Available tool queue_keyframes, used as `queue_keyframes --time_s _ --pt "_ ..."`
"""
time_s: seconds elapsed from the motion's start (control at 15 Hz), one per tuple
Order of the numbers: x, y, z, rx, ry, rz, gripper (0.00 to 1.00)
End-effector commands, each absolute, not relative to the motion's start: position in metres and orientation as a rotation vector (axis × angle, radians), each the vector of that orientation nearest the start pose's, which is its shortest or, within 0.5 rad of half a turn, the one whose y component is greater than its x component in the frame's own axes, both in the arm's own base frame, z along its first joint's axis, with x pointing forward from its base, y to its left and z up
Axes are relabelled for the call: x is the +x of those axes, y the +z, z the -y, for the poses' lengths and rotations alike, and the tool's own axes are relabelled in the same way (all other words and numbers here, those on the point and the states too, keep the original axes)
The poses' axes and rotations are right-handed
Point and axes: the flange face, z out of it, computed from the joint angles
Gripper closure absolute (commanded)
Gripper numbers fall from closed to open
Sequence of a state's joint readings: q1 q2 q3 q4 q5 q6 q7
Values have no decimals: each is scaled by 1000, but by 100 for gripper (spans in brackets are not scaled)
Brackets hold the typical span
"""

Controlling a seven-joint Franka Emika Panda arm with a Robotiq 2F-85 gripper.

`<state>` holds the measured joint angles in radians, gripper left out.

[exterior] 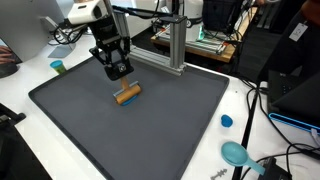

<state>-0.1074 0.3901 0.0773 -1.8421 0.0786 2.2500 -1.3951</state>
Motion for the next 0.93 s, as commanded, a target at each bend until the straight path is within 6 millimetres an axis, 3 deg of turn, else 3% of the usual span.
queue_keyframes --time_s 0.0,0.4,0.87 --pt "650 279 17 -2415 -39 1826 78" --pt "655 266 14 -2335 -90 1787 78" --pt "647 259 18 -2306 -149 1748 78"
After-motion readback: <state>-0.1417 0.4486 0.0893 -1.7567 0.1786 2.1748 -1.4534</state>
